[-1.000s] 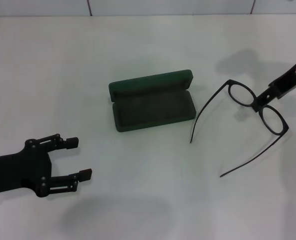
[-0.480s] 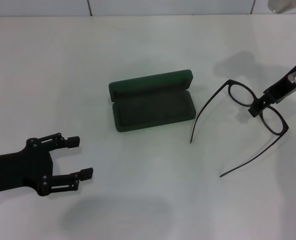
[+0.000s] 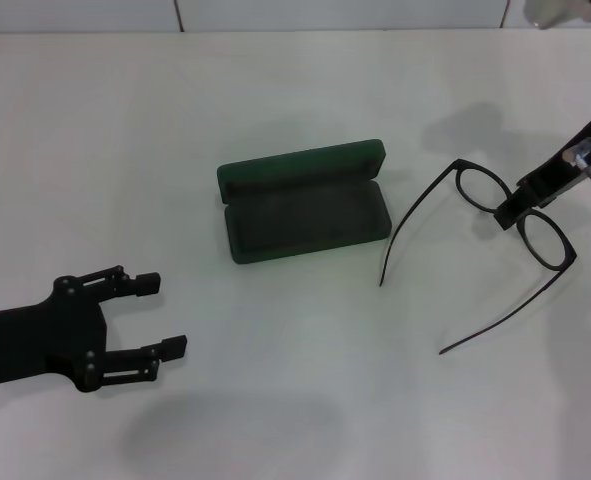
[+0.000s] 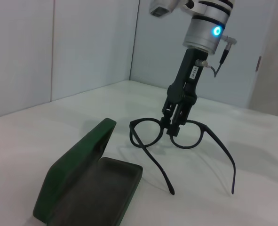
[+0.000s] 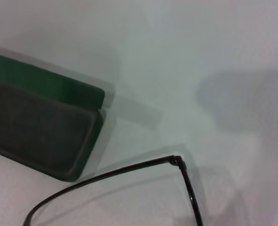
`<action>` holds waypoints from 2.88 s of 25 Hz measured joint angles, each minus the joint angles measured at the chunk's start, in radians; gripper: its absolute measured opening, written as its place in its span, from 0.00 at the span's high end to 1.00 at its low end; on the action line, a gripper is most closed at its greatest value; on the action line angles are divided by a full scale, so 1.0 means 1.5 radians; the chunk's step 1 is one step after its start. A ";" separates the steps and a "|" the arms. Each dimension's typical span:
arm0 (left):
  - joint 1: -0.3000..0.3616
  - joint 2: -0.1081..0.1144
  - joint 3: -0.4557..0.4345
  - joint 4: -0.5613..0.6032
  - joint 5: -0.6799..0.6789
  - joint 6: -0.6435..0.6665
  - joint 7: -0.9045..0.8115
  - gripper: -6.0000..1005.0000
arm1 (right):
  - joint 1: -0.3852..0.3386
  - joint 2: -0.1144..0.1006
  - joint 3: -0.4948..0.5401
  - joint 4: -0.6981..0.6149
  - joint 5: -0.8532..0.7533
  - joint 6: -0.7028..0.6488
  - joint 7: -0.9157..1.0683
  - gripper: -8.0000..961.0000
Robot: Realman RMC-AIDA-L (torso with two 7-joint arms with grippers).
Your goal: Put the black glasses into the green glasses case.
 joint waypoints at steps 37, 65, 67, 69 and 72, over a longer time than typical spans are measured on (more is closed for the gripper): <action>-0.007 0.005 0.000 -0.016 -0.007 0.005 -0.007 0.18 | -0.074 -0.023 -0.042 -0.154 0.085 -0.025 -0.002 0.92; -0.132 -0.010 0.001 -0.119 -0.098 0.055 0.078 0.44 | -0.256 -0.003 0.128 -0.159 0.494 -0.064 -0.589 0.93; -0.144 -0.015 0.003 -0.124 -0.106 0.059 0.108 0.48 | -0.256 -0.002 0.127 -0.145 0.495 -0.066 -0.621 0.93; -0.155 -0.016 0.005 -0.135 -0.108 0.064 0.138 0.52 | -0.257 0.001 0.127 -0.134 0.501 -0.067 -0.658 0.93; -0.182 -0.017 0.006 -0.177 -0.109 0.079 0.205 0.58 | -0.263 0.003 0.129 -0.107 0.534 -0.067 -0.731 0.93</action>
